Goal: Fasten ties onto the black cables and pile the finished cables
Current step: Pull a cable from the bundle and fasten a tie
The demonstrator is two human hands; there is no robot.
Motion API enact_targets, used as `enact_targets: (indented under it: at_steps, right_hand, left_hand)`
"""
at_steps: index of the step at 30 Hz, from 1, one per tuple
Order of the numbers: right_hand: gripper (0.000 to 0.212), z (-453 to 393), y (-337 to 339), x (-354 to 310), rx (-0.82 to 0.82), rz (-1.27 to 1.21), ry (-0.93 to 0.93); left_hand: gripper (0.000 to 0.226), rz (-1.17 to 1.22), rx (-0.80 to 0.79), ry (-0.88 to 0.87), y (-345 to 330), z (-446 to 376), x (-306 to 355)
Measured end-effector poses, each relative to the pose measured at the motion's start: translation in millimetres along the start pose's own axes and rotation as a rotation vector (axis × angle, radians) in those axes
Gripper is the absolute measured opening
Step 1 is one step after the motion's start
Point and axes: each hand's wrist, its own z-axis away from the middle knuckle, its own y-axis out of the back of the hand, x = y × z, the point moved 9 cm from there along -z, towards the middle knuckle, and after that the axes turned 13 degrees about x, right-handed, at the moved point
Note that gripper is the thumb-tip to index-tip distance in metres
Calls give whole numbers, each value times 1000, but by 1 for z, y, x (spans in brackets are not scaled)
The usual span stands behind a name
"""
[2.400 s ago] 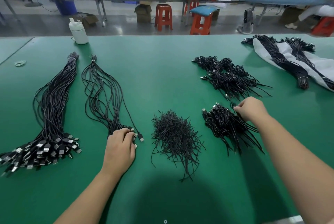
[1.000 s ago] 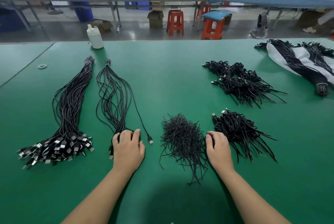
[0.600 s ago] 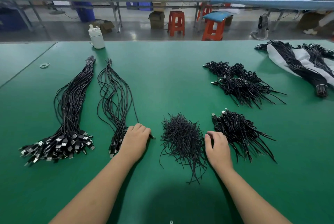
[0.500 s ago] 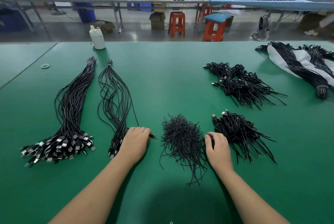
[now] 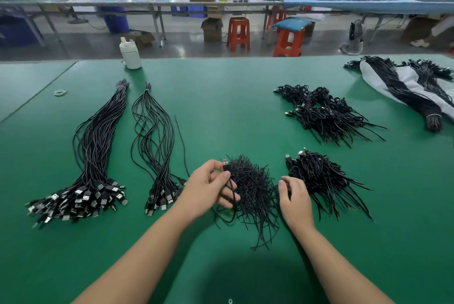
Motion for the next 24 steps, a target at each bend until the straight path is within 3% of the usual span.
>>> enact_targets:
  at_steps: [7, 9, 12, 17, 21, 24]
  right_hand:
    - [22, 7, 25, -49, 59, -152, -2]
    - [26, 19, 13, -85, -150, -320, -10]
    - [33, 44, -7, -134, -481, -582, -101]
    - [32, 51, -1, -166, -446, -696, -108]
    - [38, 52, 4, -179, -442, -686, -47]
    - [44, 53, 5, -184, -440, -675, -44]
  left_hand:
    - [4, -287, 83, -196, 2, 4, 23]
    - [4, -327, 113, -249, 3, 4, 29]
    - [7, -179, 129, -239, 3, 4, 36]
    - [13, 91, 127, -184, 7, 7, 43]
    - [27, -19, -108, -112, -10, 16, 42]
    - [34, -124, -155, -145, -12, 20, 46]
